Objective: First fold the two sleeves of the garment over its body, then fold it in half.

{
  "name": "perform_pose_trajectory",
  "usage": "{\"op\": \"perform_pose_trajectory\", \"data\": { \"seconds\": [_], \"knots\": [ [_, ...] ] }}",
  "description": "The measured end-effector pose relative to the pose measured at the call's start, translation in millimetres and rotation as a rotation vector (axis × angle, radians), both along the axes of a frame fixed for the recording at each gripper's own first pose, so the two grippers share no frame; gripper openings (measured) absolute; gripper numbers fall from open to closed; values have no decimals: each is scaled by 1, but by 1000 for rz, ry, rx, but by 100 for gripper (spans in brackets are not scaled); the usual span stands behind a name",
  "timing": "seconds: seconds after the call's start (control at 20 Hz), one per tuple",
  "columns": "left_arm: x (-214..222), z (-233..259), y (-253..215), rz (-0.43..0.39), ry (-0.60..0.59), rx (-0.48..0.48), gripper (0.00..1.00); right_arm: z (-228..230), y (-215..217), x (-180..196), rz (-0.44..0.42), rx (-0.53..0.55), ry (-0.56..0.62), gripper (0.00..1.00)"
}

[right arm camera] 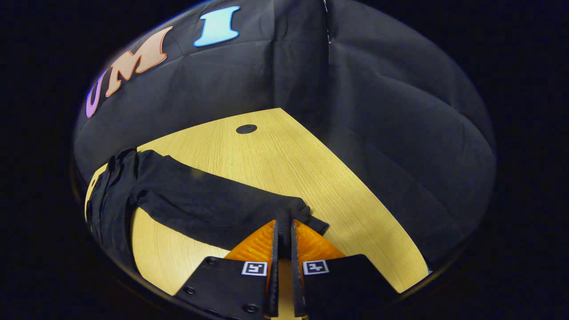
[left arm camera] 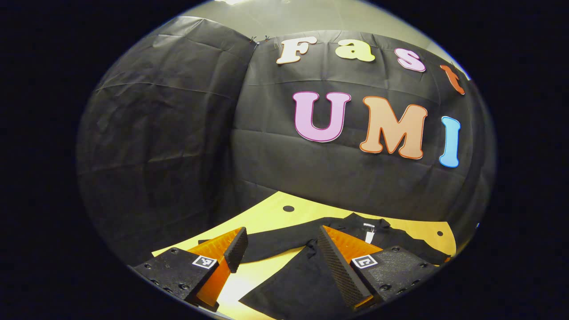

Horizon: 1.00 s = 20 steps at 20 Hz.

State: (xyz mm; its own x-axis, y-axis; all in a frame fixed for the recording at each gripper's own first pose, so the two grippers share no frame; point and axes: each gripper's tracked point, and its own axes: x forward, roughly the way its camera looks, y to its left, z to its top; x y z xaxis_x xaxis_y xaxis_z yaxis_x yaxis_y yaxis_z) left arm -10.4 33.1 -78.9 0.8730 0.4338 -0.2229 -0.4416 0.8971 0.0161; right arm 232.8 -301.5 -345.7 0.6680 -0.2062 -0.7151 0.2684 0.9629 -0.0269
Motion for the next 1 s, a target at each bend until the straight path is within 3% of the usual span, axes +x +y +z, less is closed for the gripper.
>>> {"op": "perform_pose_trajectory", "data": {
  "seconds": [0.15, 0.5, 0.75, 1.0],
  "knots": [
    [-3, 1, 7, 4, -7, 0, 94, 24, 5, 8, -4, 0, -50, 10],
    [2, -3, 30, -34, -6, -12, 94, 122, 53, 52, 18, -38, -218, 12],
    [12, -3, 62, -80, -7, -19, 94, 207, 140, 81, 102, -75, -367, 11],
    [14, 0, 101, -96, -15, -29, 94, 261, 256, 115, 229, -86, -455, 13]
  ]
}}
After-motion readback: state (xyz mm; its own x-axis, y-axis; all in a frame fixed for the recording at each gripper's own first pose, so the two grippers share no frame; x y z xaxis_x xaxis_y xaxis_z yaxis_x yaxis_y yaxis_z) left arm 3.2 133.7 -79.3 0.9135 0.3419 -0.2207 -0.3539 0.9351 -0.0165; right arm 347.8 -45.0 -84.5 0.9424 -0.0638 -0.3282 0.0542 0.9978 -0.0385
